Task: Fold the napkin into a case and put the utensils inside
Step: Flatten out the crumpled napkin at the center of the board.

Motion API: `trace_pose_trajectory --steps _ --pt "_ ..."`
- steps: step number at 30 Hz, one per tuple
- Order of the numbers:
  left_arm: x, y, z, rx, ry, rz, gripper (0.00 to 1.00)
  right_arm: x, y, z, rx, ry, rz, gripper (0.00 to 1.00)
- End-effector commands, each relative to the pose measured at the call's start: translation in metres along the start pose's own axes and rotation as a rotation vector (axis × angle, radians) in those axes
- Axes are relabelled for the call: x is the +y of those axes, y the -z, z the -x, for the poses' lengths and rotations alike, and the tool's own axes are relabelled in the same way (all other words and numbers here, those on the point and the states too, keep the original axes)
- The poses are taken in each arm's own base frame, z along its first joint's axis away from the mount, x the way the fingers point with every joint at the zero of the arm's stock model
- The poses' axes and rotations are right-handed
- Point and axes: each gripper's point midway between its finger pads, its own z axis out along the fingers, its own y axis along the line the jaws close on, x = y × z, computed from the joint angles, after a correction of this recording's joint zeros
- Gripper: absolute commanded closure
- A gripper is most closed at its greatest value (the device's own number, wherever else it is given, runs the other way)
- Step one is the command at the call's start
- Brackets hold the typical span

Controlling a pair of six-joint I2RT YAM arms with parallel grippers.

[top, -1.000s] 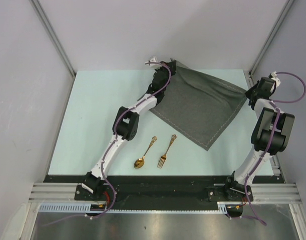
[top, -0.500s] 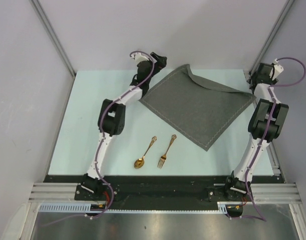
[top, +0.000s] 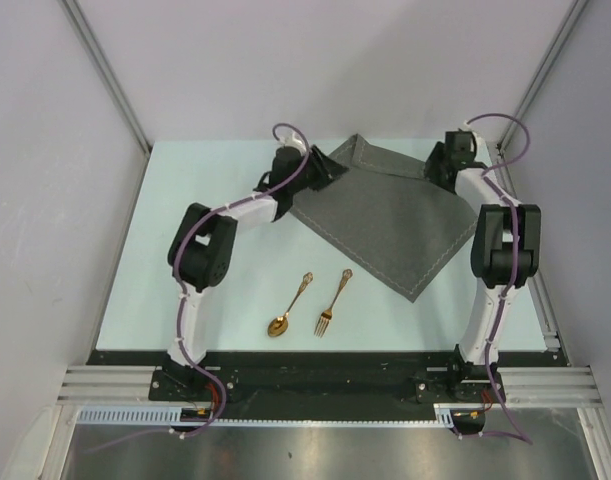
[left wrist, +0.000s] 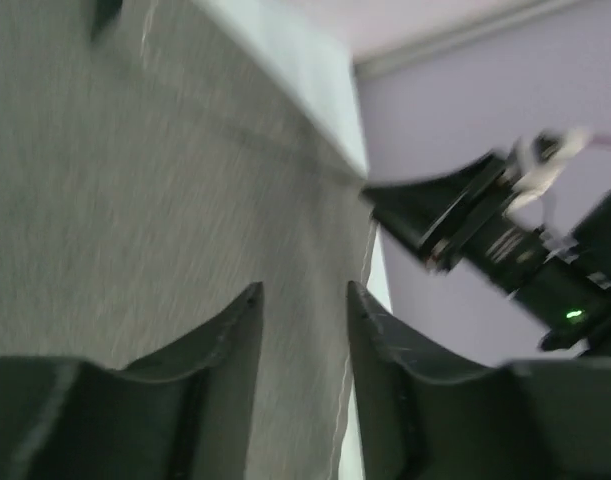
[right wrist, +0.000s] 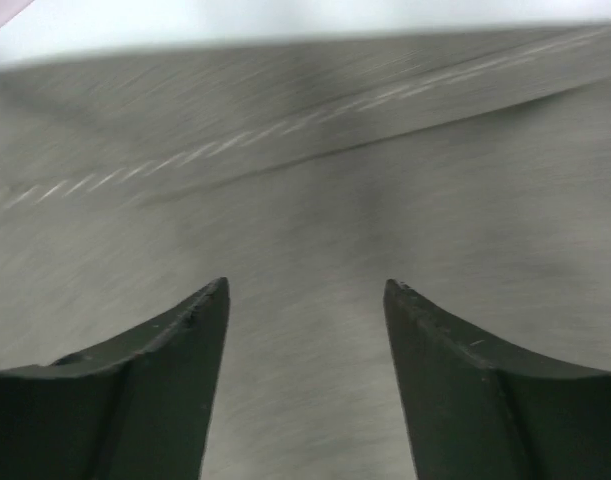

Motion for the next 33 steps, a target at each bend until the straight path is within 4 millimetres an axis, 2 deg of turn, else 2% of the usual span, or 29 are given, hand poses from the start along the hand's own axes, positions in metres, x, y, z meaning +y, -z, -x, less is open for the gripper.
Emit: trace_pose_trajectory --steps 1,2,3,4,6,7,9,11,12,14,17,23,27,33 --pt "0.0 0.002 -0.079 0.221 0.123 -0.055 0.67 0.073 0.001 -0.027 0.055 -0.042 0.247 0.36" --pt "0.004 0.003 -0.09 0.239 0.131 -0.042 0.69 0.085 0.0 -0.028 0.045 -0.044 0.284 0.38" --pt "-0.001 0.003 -0.107 0.267 0.135 -0.045 0.7 0.09 -0.003 -0.032 0.053 -0.046 0.301 0.4" --pt "0.005 0.005 -0.116 0.289 0.147 -0.014 0.76 0.097 -0.003 -0.035 0.054 -0.052 0.322 0.46" --pt "0.016 0.005 -0.133 0.31 0.158 0.047 0.8 0.105 -0.006 -0.036 0.051 -0.083 0.358 0.5" --pt "0.023 0.006 -0.139 0.321 0.165 0.071 0.84 0.112 -0.005 -0.036 0.049 -0.081 0.381 0.53" --pt "0.035 0.008 -0.148 0.344 0.182 0.121 0.85 0.119 -0.009 -0.039 0.048 -0.079 0.404 0.54" --pt "0.048 0.014 -0.157 0.374 0.193 0.187 0.88 0.126 -0.01 -0.04 0.051 -0.068 0.423 0.6" --pt "0.053 0.017 -0.156 0.369 0.192 0.224 0.89 0.126 -0.018 -0.047 0.069 -0.079 0.415 0.62" --pt "0.067 0.026 -0.167 0.398 0.206 0.307 0.91 0.133 -0.022 -0.041 0.052 -0.104 0.446 0.69" --pt "0.087 0.041 -0.182 0.443 0.236 0.427 0.92 0.139 -0.033 -0.053 0.088 -0.16 0.459 0.77" --pt "0.103 0.058 -0.206 0.511 0.224 0.518 0.98 0.143 -0.052 -0.065 0.087 -0.235 0.468 0.82" --pt "0.111 0.073 -0.217 0.538 0.203 0.568 0.99 0.137 -0.064 -0.07 0.102 -0.304 0.472 0.86" --pt "0.119 0.088 -0.231 0.58 0.211 0.596 1.0 0.13 -0.082 -0.074 0.108 -0.385 0.45 0.86"
